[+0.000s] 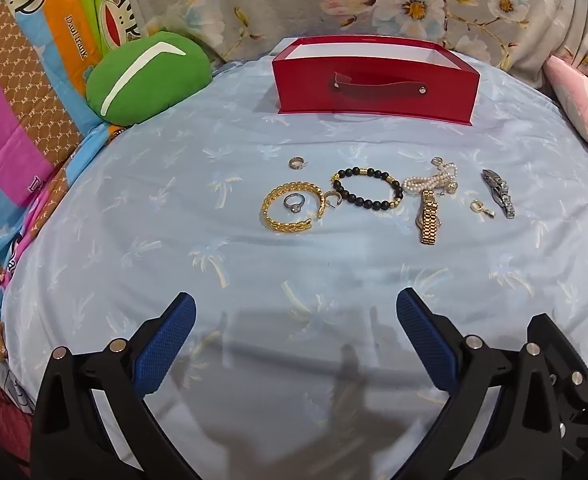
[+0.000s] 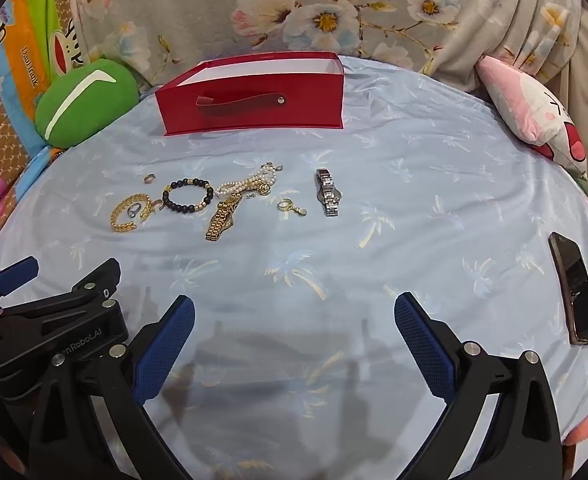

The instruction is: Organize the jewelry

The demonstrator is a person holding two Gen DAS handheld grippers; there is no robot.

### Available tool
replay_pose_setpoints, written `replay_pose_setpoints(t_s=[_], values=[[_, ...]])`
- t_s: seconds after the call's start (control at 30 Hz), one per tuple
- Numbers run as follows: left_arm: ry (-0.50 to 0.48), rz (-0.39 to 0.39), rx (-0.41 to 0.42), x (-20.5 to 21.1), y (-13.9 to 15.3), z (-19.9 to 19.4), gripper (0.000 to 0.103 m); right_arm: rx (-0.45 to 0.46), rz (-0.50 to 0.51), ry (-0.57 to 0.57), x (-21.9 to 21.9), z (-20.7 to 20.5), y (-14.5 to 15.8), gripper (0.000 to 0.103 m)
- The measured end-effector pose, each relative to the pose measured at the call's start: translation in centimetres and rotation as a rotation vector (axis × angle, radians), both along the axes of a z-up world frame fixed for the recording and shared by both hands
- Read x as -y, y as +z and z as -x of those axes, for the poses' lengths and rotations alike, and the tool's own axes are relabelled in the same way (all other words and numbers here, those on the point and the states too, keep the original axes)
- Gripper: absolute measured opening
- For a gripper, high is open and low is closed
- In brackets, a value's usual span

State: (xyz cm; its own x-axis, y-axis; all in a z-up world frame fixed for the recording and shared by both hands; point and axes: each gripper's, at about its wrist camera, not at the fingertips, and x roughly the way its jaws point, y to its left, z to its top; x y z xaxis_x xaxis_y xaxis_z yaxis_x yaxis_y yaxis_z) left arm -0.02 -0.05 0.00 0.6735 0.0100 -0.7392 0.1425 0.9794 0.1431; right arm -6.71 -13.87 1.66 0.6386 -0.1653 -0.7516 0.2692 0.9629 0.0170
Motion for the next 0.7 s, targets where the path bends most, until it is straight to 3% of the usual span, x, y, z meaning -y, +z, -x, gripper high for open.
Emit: replay_pose_setpoints(t_s=[0.7], values=[[0.008,0.005,0.003,-0.55,0.31,-0.19,0.098,0.005,0.004,0.002,0.01,-0.15,0.23,0.098]])
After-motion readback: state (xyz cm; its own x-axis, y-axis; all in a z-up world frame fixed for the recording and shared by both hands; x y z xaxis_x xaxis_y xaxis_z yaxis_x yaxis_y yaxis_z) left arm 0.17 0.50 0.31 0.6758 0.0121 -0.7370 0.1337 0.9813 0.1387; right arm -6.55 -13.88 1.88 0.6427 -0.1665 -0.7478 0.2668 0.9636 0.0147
